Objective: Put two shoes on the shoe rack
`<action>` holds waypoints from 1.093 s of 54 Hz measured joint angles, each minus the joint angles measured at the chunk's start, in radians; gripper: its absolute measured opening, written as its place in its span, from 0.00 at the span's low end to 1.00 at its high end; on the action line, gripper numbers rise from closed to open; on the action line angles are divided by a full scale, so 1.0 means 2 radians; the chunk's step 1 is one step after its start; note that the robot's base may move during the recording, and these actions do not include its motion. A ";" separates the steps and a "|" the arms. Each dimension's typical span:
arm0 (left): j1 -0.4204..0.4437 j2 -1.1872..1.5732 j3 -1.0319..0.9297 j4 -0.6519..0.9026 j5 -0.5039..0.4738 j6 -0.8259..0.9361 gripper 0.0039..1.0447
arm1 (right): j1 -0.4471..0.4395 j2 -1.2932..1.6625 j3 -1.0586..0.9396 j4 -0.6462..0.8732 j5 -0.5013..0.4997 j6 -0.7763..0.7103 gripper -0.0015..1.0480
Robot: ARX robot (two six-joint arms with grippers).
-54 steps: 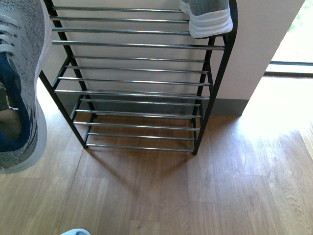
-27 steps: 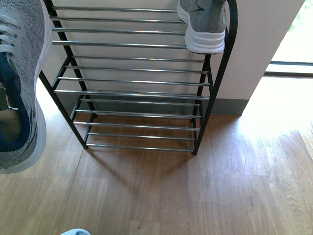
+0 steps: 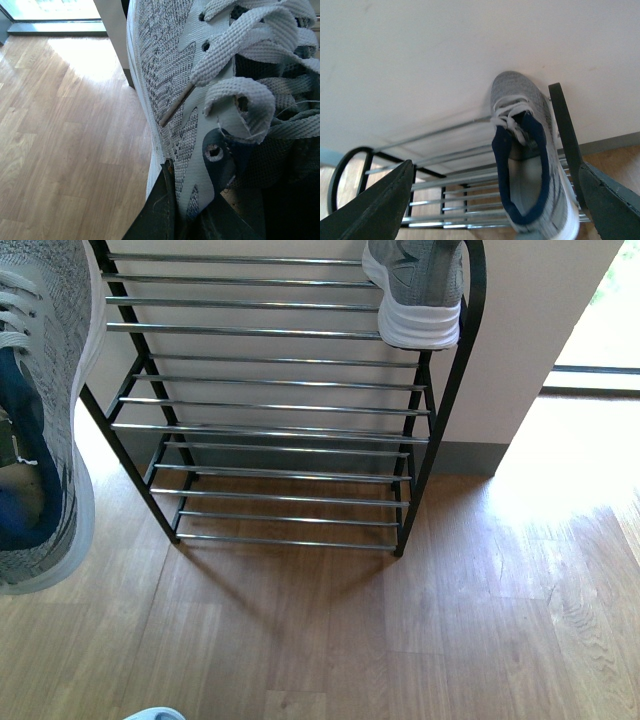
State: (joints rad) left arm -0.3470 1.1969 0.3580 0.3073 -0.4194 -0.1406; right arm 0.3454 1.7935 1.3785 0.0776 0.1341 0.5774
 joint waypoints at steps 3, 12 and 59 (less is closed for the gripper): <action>0.000 0.000 0.000 0.000 0.000 0.000 0.02 | -0.017 -0.064 -0.082 0.027 -0.051 -0.026 0.91; 0.000 0.000 0.000 0.000 0.000 0.000 0.02 | -0.086 -0.253 -0.268 0.044 -0.184 -0.089 0.91; 0.000 0.000 0.000 0.000 0.000 0.000 0.02 | -0.218 -0.535 -0.590 0.217 -0.112 -0.282 0.22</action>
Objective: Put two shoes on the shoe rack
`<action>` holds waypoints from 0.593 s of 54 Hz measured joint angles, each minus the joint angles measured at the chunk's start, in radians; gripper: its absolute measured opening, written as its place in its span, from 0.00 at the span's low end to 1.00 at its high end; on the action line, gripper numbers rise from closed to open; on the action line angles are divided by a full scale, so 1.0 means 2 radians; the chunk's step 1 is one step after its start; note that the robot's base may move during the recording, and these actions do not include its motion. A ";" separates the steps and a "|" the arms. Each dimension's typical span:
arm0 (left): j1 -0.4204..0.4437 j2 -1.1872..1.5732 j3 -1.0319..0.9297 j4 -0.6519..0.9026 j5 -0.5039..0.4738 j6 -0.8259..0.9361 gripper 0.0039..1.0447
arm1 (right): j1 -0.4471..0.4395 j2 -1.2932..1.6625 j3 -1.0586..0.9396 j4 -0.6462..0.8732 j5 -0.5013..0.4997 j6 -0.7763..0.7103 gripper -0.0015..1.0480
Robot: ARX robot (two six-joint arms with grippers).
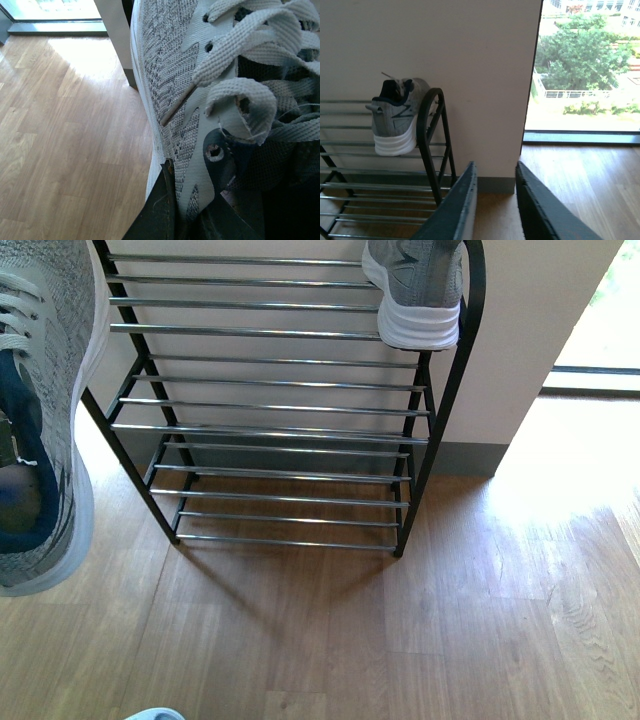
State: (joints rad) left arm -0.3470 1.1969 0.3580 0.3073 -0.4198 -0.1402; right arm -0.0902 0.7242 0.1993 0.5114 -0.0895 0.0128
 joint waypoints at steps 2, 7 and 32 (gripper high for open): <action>0.000 0.000 0.000 0.000 0.000 0.000 0.02 | 0.009 -0.008 -0.006 0.000 0.013 -0.001 0.17; 0.000 0.000 0.000 0.000 0.000 0.000 0.02 | 0.032 -0.025 -0.019 -0.002 0.040 -0.002 0.05; 0.000 0.000 0.000 0.000 0.000 0.000 0.02 | 0.043 -0.132 -0.071 -0.057 0.044 -0.005 0.02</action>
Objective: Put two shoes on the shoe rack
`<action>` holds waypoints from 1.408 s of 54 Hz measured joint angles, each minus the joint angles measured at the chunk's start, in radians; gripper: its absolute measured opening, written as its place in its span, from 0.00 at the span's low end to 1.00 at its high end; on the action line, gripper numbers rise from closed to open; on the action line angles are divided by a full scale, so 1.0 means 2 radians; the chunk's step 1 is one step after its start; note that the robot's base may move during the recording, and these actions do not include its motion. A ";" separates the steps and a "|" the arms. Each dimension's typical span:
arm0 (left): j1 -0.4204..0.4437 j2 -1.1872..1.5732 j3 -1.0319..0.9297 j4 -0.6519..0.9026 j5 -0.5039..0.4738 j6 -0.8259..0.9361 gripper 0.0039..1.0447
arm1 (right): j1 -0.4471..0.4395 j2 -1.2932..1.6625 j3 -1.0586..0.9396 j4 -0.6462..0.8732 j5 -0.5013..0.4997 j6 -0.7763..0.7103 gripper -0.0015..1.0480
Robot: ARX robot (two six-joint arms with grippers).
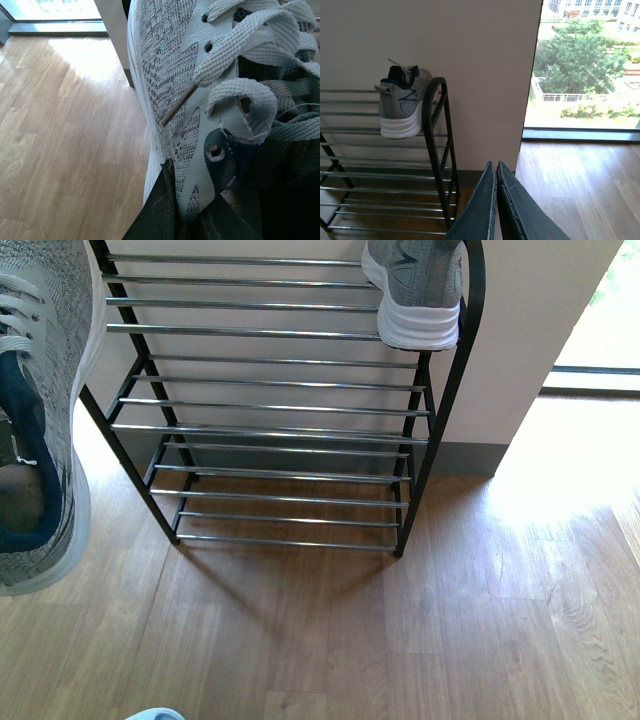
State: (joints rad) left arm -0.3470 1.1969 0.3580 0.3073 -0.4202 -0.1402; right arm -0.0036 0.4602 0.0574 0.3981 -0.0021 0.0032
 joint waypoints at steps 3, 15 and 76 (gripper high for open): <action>0.000 0.000 0.000 0.000 0.000 0.000 0.02 | 0.000 -0.015 -0.005 -0.011 0.000 0.000 0.02; 0.000 0.000 0.000 0.000 0.000 0.000 0.02 | 0.000 -0.052 -0.019 -0.022 0.001 0.000 0.02; 0.000 0.000 0.000 0.000 0.000 0.000 0.02 | 0.001 -0.227 -0.019 -0.197 0.001 0.000 0.02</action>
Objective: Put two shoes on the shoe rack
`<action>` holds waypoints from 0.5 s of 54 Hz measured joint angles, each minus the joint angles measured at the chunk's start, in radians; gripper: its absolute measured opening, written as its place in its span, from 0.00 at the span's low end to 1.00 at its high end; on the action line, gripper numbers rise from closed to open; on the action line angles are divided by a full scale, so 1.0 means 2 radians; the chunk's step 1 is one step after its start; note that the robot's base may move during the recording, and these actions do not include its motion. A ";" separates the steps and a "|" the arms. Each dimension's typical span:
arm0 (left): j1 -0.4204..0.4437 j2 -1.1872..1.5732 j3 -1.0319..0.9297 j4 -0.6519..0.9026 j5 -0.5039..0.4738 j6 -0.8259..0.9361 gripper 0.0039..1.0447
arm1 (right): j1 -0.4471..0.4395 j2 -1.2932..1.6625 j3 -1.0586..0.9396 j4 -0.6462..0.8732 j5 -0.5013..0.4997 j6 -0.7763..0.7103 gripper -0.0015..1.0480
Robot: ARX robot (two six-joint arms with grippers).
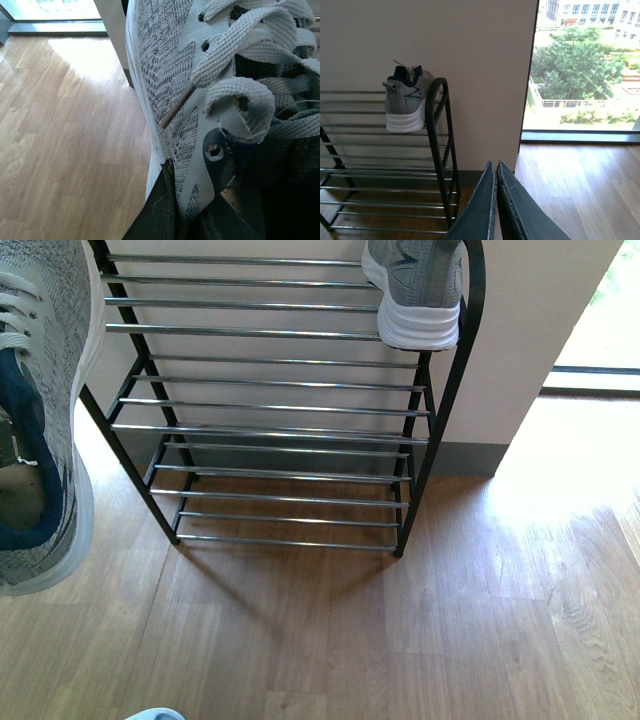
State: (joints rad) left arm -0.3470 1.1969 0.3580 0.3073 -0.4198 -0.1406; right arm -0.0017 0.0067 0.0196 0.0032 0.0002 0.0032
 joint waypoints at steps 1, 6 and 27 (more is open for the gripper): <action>0.000 0.000 0.000 0.000 0.000 0.000 0.02 | 0.000 0.000 0.000 0.000 0.000 0.000 0.02; 0.000 0.000 0.000 0.000 0.000 0.000 0.02 | 0.000 0.000 0.000 0.000 0.000 0.000 0.02; -0.001 0.001 0.000 0.003 -0.007 -0.005 0.02 | 0.000 0.000 0.000 0.000 0.000 0.000 0.49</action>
State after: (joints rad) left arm -0.3489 1.1984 0.3576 0.3138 -0.4347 -0.1497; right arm -0.0017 0.0063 0.0196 0.0032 0.0002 0.0029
